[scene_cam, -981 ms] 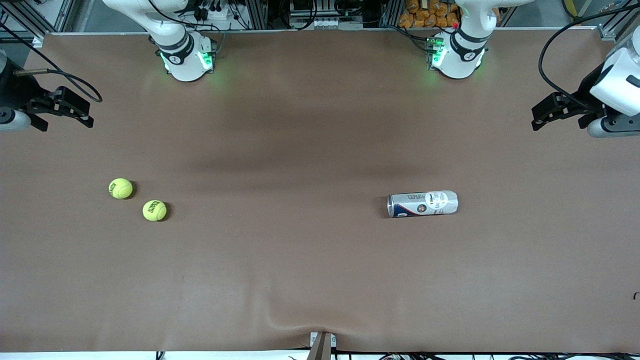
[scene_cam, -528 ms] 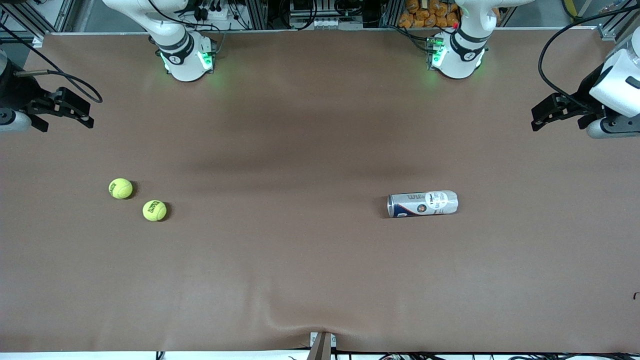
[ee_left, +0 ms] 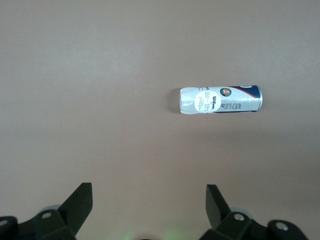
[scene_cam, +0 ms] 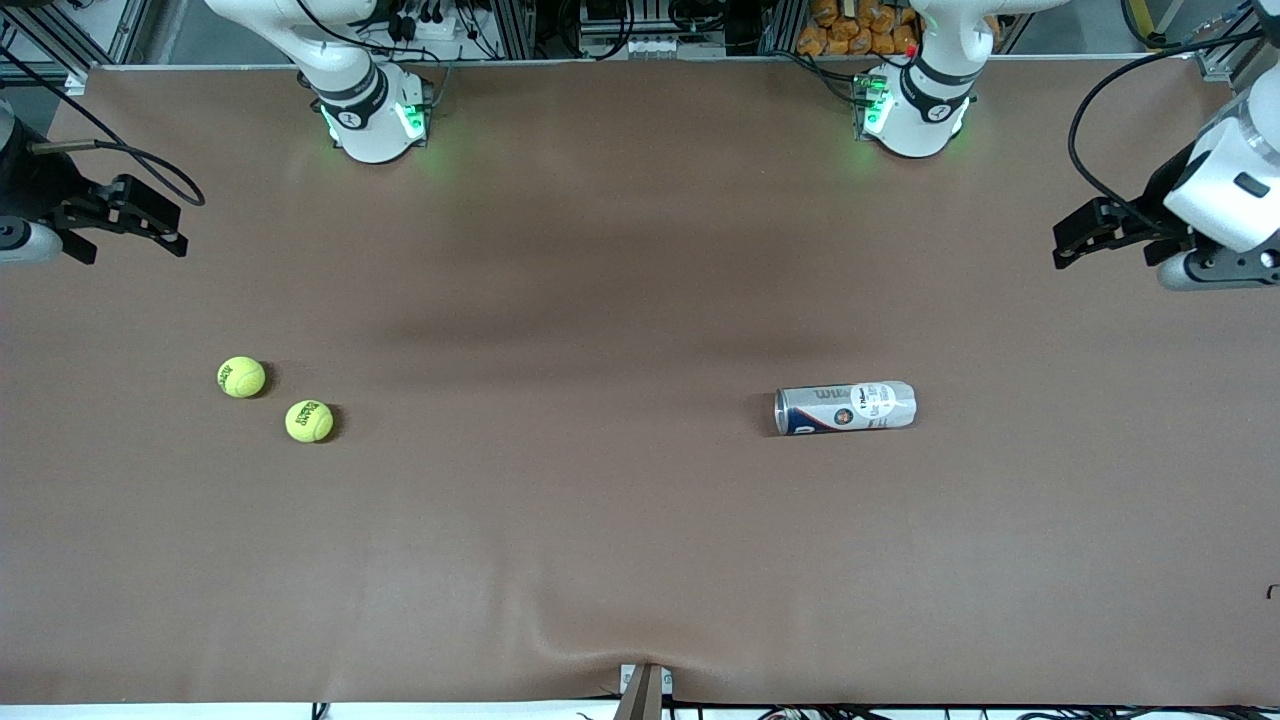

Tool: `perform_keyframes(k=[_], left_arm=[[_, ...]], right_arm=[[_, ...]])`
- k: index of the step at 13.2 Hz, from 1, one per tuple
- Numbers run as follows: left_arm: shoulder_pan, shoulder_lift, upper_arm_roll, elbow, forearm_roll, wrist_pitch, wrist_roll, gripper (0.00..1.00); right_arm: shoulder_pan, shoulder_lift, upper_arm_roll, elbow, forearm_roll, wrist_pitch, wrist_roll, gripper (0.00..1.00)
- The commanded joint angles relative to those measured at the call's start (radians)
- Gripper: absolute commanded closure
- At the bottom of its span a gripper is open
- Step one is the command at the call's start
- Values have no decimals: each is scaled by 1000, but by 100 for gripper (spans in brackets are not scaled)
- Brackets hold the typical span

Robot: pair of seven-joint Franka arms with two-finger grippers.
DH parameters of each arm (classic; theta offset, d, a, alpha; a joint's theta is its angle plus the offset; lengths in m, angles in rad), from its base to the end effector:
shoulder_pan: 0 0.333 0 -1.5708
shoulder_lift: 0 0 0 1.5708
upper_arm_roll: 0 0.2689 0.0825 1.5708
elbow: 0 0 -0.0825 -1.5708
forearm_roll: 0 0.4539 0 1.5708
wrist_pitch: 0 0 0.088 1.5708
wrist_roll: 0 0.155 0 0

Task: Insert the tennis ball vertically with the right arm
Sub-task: 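Move the left gripper down over the clear Wilson tennis can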

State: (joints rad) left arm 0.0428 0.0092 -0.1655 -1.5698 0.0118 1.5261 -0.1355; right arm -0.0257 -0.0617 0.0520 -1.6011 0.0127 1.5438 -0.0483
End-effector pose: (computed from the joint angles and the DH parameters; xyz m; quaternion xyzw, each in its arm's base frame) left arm 0.6148 -0.0736 0.5206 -0.9996 -0.0065 0.0255 0.0085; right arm 0.6053 0.0186 0.5485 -0.9993 -0.0374 -0.0022 0.0047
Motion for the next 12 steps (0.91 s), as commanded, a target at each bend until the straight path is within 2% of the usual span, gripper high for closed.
perform_keyframes(k=[1,4,10,12], left_arm=[[-36,21,-2,21,-6,-18,11,0],[-84,69,-2,22,-4,-8,28,0],[-184,231,0,24,16,8,336,0],[-265,282,0,28,115,9,353,0]], right_arm=[[3,11,-6,21,9,-4,5,0],[3,11,-4,21,10,-4,5,0],[3,13,-6,21,10,-4,5,0],[1,14,-6,21,18,-2,5,0]])
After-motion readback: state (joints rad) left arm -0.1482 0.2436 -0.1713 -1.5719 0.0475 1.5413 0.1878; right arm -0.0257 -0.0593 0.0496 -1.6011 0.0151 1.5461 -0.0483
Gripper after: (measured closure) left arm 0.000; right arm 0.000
